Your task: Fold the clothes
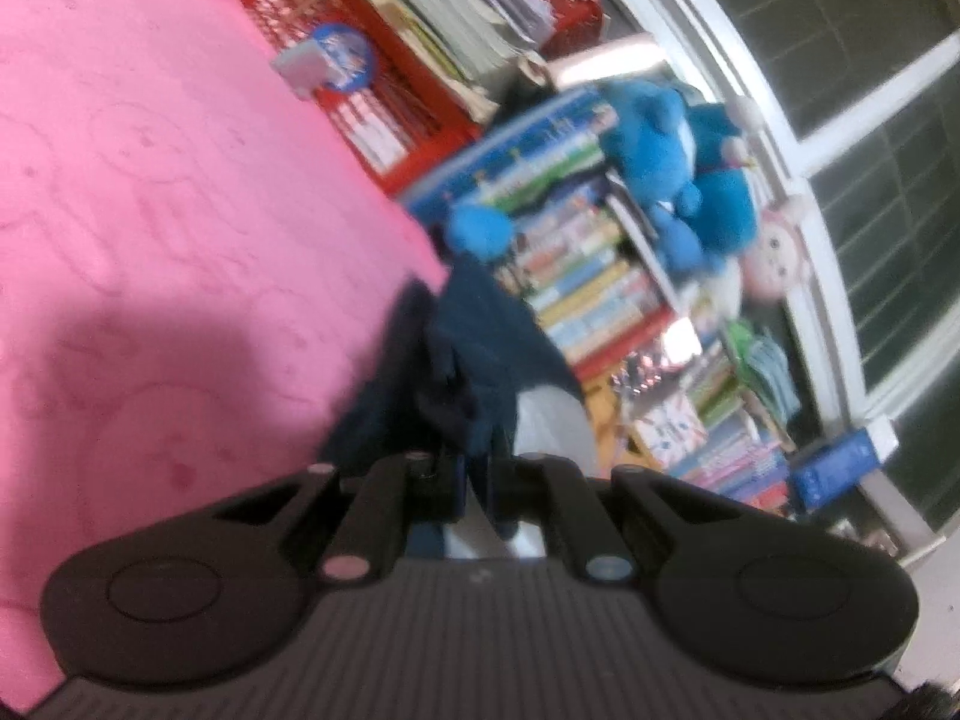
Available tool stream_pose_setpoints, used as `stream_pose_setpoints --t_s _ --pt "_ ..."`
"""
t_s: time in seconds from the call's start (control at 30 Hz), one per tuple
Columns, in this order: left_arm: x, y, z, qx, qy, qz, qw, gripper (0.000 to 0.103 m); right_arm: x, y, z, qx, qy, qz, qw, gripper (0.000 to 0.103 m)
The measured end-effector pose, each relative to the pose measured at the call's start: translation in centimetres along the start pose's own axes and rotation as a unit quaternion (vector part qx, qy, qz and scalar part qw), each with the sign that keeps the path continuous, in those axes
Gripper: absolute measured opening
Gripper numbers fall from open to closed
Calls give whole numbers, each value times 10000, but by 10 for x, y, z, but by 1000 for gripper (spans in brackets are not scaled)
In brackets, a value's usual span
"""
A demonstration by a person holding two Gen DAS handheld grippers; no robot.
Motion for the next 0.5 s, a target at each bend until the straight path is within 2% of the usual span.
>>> stream_pose_setpoints --t_s 0.07,0.1,0.17,0.27,0.3,0.33,0.37,0.43,0.5 --pt "-5 -5 -4 46 132 -147 9998 6 0 1 0 19 1 -3 10000 21" --pt "-11 -8 -9 92 303 -292 9991 0 0 1 0 28 1 -5 10000 20" --pt "-25 -18 -25 142 716 -657 9952 0 -1 1 0 47 2 -8 10000 17" --pt "-37 -22 -39 10 485 -109 9988 0 -1 1 0 32 5 -15 10000 17" --pt "-37 -17 -36 39 233 167 9996 5 -1 0 0 6 6 -19 10000 17" --pt "-37 -11 -33 69 -38 448 9990 18 -1 0 -1 -26 9 -19 10000 18" --pt "-35 -4 -27 58 -336 722 9968 26 -1 -2 -1 -79 18 -8 10000 18" --pt "-27 9 -7 -93 -950 1261 9874 59 -2 -3 -1 -125 48 2 9999 18" --pt "-18 21 15 -258 -1482 1616 9753 66 -4 -3 -1 -133 87 2 9999 19"
Point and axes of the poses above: each gripper's, at about its wrist camera, not at the fingertips, and x roughly the way its jaws point, y to its right, z to its underside, the point moved 2 cm from there along x, roughly the way its jaws point, and after that the axes turned 10 degrees about y, right-handed, at the moved point
